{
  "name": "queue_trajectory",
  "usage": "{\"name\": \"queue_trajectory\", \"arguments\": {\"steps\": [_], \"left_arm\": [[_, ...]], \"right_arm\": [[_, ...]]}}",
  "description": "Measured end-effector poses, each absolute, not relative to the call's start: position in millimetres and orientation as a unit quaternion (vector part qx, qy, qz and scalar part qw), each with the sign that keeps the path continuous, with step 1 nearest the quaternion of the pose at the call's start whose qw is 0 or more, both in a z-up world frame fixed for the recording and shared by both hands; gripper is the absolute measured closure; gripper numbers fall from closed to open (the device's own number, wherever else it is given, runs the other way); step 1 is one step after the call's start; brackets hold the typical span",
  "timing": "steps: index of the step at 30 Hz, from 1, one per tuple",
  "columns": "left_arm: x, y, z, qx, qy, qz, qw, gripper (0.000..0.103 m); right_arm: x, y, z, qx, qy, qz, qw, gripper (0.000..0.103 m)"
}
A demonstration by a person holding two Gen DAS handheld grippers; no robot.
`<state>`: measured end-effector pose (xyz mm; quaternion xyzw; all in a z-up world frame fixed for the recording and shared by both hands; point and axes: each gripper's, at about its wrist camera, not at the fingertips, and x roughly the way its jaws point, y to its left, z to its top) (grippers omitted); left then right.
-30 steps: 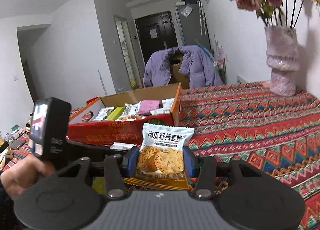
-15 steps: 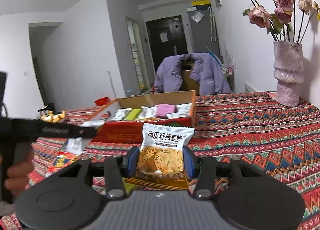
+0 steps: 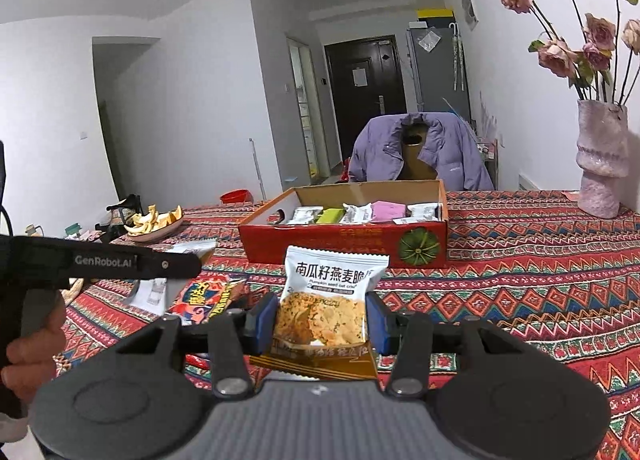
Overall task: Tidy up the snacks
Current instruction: 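Carry both packets over the box and open both tools to drop them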
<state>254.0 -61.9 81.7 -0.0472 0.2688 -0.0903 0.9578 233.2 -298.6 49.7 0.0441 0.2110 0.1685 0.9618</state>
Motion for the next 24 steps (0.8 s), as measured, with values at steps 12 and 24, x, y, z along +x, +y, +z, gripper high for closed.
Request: {"name": "queue_trajectory", "arguments": {"steps": [12, 24], "left_arm": [[352, -53, 108, -0.068, 0.253, -0.119, 0.958, 0.062], [498, -83, 103, -0.052, 0.254, -0.122, 0.958, 0.062]], "right_arm": [[335, -294, 82, 0.031, 0.192, 0.192, 0.962, 0.057], [520, -292, 39, 0.042, 0.264, 0.169, 0.949, 0.057]]}}
